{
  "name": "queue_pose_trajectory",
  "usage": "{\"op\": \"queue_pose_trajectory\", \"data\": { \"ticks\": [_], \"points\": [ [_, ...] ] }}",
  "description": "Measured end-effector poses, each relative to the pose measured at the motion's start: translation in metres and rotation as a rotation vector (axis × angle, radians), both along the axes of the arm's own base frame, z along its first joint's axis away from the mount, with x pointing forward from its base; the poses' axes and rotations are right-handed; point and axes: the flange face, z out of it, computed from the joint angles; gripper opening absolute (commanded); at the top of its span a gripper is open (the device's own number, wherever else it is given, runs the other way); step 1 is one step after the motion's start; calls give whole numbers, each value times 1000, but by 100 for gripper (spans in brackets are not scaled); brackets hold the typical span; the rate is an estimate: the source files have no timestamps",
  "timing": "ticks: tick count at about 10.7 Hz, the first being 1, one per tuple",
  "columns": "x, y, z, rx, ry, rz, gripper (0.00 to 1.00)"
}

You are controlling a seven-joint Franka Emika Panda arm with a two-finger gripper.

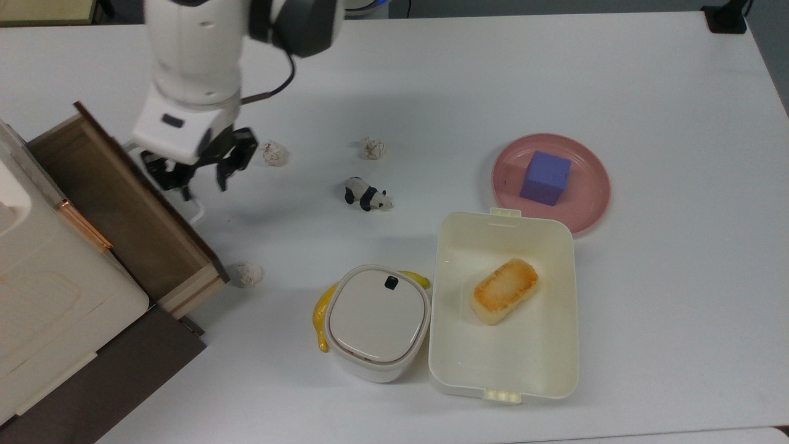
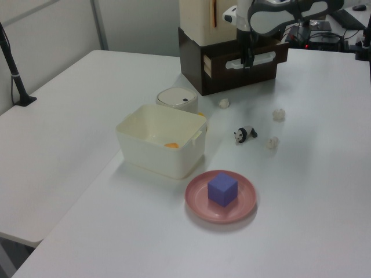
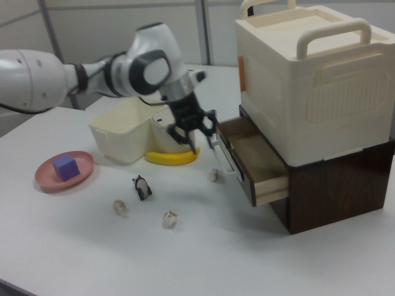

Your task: Slide open the drawer

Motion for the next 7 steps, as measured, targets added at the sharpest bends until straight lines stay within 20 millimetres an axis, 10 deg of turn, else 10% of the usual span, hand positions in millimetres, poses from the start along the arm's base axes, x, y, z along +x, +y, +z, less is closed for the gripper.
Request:
{"op": "queue_pose_trajectory", "data": {
  "ticks": [1,4,7],
  "points": [
    [-6,23,7,22,43,20,53],
    [-20,58,22,66,100,13,100],
    [-36,86,57,166,5,-412,100]
  ]
}}
